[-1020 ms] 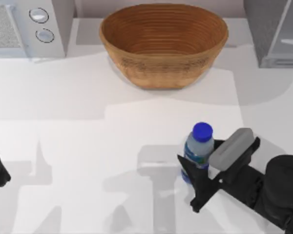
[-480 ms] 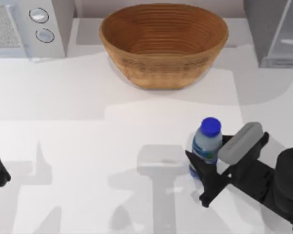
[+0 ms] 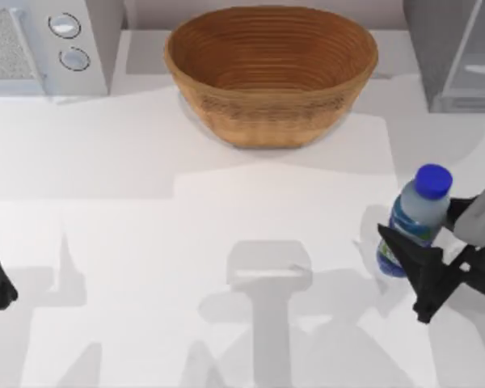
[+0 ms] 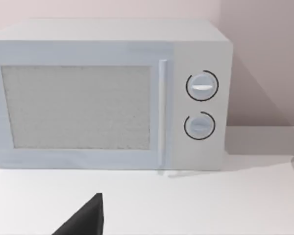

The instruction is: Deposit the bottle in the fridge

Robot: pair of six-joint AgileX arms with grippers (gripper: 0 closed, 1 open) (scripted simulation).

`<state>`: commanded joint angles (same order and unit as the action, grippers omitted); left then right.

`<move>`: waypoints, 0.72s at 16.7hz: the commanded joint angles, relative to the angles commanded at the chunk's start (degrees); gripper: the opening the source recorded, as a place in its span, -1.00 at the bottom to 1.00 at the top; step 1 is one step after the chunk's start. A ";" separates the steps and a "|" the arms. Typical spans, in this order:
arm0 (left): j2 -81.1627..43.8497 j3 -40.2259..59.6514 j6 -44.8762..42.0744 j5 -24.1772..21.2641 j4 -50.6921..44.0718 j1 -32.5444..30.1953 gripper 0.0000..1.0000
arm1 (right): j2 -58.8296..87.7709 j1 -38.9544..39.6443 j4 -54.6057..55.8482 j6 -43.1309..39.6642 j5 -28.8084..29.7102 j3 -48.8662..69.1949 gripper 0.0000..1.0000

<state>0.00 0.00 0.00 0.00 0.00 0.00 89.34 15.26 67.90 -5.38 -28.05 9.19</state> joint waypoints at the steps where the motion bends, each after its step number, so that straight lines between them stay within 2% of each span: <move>1: 0.00 0.00 0.00 0.00 0.00 0.00 1.00 | -1.75 -1.85 -1.79 -0.49 -1.76 -0.82 -0.98; 4: 0.00 0.00 0.00 0.00 0.00 0.00 1.00 | -3.94 -4.23 -3.78 -1.68 -3.73 -1.82 -0.98; 9: 0.00 0.00 0.00 0.00 0.00 0.00 1.00 | -4.31 -3.86 -4.26 -1.19 -3.54 -1.61 -0.98; 12: 0.00 0.00 0.00 0.00 0.00 0.00 1.00 | -9.70 -3.69 -8.09 0.28 -2.52 -1.60 -0.98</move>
<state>0.00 0.00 0.00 0.00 0.00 0.00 79.65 11.57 59.81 -5.09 -30.57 7.59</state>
